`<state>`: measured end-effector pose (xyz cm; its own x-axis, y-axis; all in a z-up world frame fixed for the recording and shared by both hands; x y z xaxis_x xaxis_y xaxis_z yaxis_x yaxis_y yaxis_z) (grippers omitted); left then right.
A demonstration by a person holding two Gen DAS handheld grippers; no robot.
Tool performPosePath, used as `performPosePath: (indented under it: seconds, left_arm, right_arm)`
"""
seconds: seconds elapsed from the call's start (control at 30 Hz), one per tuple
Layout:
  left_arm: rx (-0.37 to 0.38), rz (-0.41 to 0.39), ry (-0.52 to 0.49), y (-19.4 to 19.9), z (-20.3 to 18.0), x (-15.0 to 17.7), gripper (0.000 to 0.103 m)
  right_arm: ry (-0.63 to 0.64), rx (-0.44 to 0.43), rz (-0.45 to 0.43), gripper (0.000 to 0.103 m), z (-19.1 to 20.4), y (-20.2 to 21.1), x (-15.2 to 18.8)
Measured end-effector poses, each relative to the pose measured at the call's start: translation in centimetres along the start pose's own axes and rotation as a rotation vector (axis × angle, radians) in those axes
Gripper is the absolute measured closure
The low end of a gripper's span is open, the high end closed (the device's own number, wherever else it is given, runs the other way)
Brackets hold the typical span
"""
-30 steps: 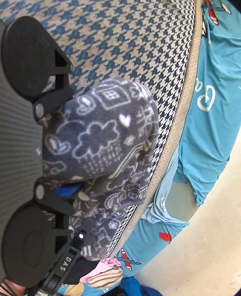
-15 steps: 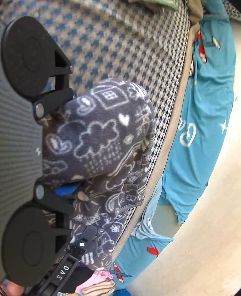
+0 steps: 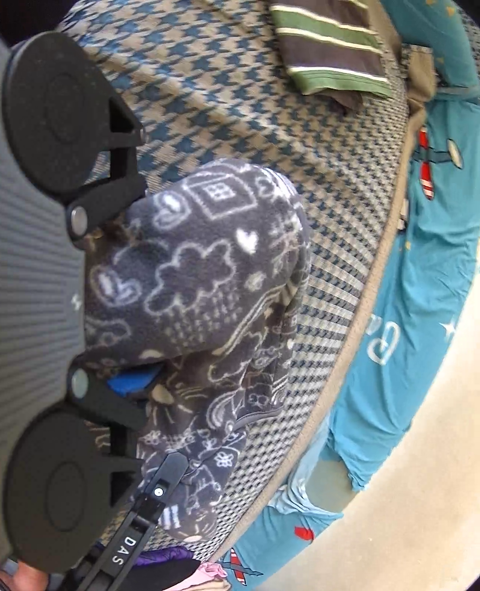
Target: Fold clothes
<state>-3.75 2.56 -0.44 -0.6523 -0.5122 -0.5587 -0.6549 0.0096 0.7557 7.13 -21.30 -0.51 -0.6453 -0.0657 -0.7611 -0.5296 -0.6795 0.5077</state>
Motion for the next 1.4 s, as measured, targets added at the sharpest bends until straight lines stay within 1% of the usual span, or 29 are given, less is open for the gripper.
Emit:
performPosePath:
  seconds: [0.03,0.07,0.1,0.13,0.17,0.2,0.23,0.27,0.37,0.47,0.6,0.8,0.9,1.0,1.03,1.07,1.1,1.17,1.23,1.33,1.4]
  left_arm:
    - [0.005,-0.003,0.001,-0.1,0.2,0.2,0.027]
    - [0.008,-0.01,-0.003,-0.1,0.4,0.3,0.024]
    - [0.009,-0.013,-0.009,-0.2,0.4,0.5,0.022]
    - [0.007,-0.015,-0.012,-0.4,0.5,0.6,0.017]
    - [0.001,-0.017,-0.01,-0.5,0.7,0.7,0.01]
    - [-0.003,-0.019,-0.002,-0.6,0.9,0.8,0.006]
    - [-0.005,-0.021,0.009,-0.8,1.2,1.0,0.002]
    - [0.003,-0.02,0.023,-0.9,1.6,1.1,0.001]
    - [0.045,-0.014,0.069,-1.5,2.6,1.4,0.0]
    - [0.071,-0.015,0.084,-1.8,3.1,1.6,0.0]
    - [0.081,-0.018,0.073,-1.8,3.2,1.7,0.0]
    - [0.091,-0.036,0.063,-1.9,3.2,2.0,0.0]
    - [0.093,-0.044,0.055,-2.0,3.3,2.0,0.0]
    - [0.092,-0.059,0.033,-2.0,3.1,2.1,0.0]
    - [0.096,-0.067,0.025,-1.9,3.0,2.1,0.005]
    - [0.106,-0.075,0.017,-1.8,2.9,2.2,0.015]
    - [0.118,-0.081,0.01,-1.6,2.8,2.2,0.017]
    - [0.119,-0.099,-0.02,-1.2,2.4,2.3,0.026]
    - [0.114,-0.115,-0.042,-0.7,2.2,2.4,0.031]
    - [0.119,-0.134,-0.038,-0.2,2.4,2.3,0.037]
    - [0.116,-0.151,-0.035,0.3,2.7,2.1,0.037]
  right_arm:
    - [-0.005,0.009,0.006,0.07,-0.1,-0.2,0.2]
    - [-0.009,0.018,0.012,0.066,-0.2,-0.3,0.4]
    - [-0.014,0.026,0.018,0.064,-0.3,-0.5,0.6]
    - [-0.019,0.035,0.024,0.062,-0.5,-0.6,0.7]
    - [-0.024,0.038,0.029,0.058,-0.7,-0.7,0.9]
    - [-0.03,0.041,0.034,0.055,-0.9,-0.8,1.1]
    - [-0.035,0.044,0.039,0.047,-1.0,-0.8,1.2]
    - [-0.04,0.047,0.051,0.04,-1.2,-1.0,1.5]
    - [-0.058,0.044,0.07,0.036,-1.7,-1.2,2.1]
    - [-0.075,0.034,0.073,0.035,-2.0,-1.4,2.6]
    - [-0.089,0.022,0.072,0.032,-2.2,-1.8,2.8]
    - [-0.087,0.018,0.064,0.031,-2.0,-2.1,2.9]
    - [-0.083,0.017,0.065,0.032,-1.9,-2.1,2.9]
    - [-0.085,0.015,0.065,0.037,-1.8,-2.1,2.9]
    - [-0.084,0.015,0.065,0.045,-1.7,-2.0,2.8]
    - [-0.084,0.009,0.062,0.055,-1.6,-2.0,2.8]
    - [-0.084,0.002,0.06,0.057,-1.5,-2.0,2.7]
    - [-0.086,0.015,0.051,0.065,-1.4,-1.8,2.6]
    - [-0.093,0.022,0.039,0.069,-1.1,-1.6,2.2]
    - [-0.08,0.024,0.006,0.071,-0.1,-1.0,1.4]
    - [-0.068,0.024,-0.014,0.072,0.6,-0.7,1.1]
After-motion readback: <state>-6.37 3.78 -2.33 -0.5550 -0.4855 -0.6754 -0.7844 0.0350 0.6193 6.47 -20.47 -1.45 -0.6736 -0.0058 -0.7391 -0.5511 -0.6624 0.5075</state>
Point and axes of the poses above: each gripper's, at about its wrist camera, not at the fingertips, and y roughly against the way its jaws point, z to its left, x to its underside, the point moved 2 cm from there along -y, roughly the way its jaws point
